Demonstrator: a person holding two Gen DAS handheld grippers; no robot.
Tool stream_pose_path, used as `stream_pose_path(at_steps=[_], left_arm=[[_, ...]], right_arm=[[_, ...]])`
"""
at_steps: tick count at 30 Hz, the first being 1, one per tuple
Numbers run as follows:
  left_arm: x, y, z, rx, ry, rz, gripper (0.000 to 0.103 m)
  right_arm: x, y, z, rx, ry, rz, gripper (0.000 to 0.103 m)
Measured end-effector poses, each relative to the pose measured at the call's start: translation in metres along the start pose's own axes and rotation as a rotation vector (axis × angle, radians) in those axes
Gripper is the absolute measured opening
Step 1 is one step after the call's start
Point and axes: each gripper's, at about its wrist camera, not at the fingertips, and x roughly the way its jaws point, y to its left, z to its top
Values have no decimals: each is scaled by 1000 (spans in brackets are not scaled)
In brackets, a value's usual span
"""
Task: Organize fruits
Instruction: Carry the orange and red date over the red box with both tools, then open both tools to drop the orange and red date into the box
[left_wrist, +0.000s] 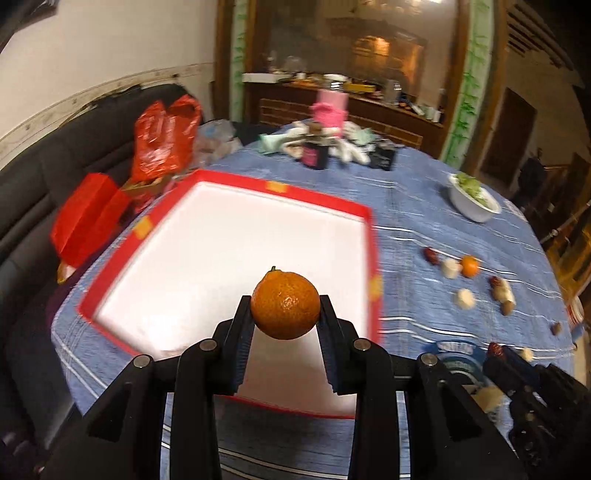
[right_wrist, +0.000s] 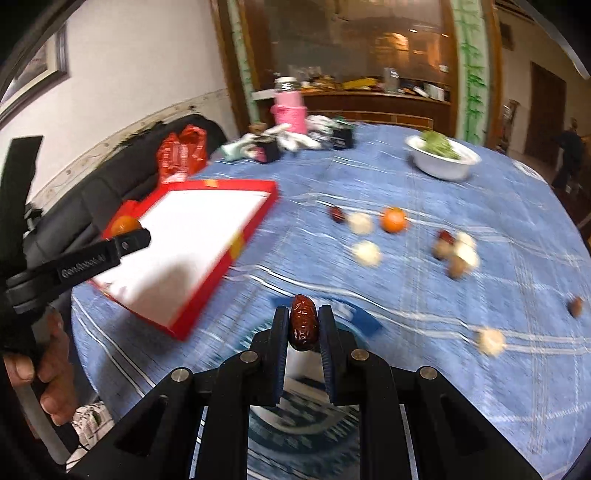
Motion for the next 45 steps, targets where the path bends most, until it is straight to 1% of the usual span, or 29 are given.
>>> stream_pose_path(at_steps=[3,6,10,14,19,23,31,33,36,37,38,39,40,41,42,43,45], left_arm=[[8,17,1,-18,10,31,31],[19,31,2,-38,32,56,31],[35,43,4,-42,64,81,31],[43,48,6,-46,75,97,31],[49,51,9,-41,82,108,31],[55,52,8,-46,97,116,32],[60,52,8,-41,103,146,32],[61,55,8,-54,115,146,32],[65,63,9,-100,147,158,33],[67,65,9,-106,164,169,35],[67,67,9,-111,172,179,49],[65,68,9,-116,167,186,66],[61,69,8,-121,145,198,71],[58,69,8,-124,125,209,75],[56,68,8,-124,114,214,75],[53,67,9,-119,112,213,75],[49,63,9,-106,116,201,75]], right_arm=[[10,22,13,-30,-34,90,16],[25,45,27,-50,-34,153,16],[52,69,39,-76,-15,190,16],[77,81,46,-81,14,203,16],[98,87,47,-79,50,208,16],[103,89,45,-81,67,205,16],[107,90,42,-73,86,204,16],[110,90,42,-70,97,204,17],[112,91,41,-68,112,194,18],[113,90,41,-65,121,192,26],[112,90,41,-61,121,192,31],[108,89,41,-58,110,188,43],[105,88,41,-56,101,184,56],[101,87,42,-55,90,182,60],[96,85,42,-54,78,180,67],[92,83,42,-53,72,177,69],[81,76,40,-50,56,175,69]])
